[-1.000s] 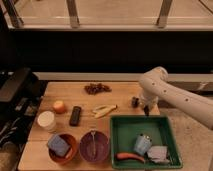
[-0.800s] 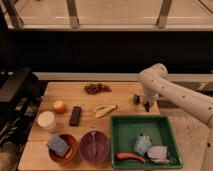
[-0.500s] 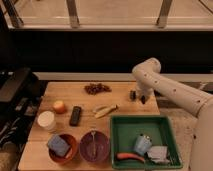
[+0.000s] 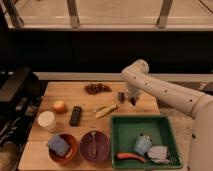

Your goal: Wipe table surface with brush

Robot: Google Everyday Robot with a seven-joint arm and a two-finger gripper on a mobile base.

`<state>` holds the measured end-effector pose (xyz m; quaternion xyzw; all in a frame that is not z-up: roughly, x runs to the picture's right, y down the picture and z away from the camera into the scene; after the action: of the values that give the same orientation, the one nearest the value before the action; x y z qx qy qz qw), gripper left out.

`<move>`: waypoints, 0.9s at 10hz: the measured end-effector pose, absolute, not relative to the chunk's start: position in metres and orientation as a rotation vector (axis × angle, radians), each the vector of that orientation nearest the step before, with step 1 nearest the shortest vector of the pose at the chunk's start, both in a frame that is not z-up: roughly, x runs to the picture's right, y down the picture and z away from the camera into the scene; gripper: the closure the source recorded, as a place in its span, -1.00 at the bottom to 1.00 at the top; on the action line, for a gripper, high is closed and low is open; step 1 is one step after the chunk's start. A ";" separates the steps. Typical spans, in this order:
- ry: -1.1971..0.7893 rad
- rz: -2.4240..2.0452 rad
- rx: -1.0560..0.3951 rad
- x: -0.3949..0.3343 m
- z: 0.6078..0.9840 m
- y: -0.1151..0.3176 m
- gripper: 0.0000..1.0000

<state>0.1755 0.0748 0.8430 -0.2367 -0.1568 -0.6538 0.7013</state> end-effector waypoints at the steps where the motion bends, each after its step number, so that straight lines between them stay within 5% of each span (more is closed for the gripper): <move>1: -0.361 -1.457 -0.528 0.176 0.838 0.083 1.00; 4: -0.398 -1.359 -0.557 0.206 0.824 0.116 1.00; 9: -0.333 -1.232 -0.645 0.269 0.831 0.111 1.00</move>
<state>0.2687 0.1110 0.8310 -0.2956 -0.1526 -0.5648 0.7552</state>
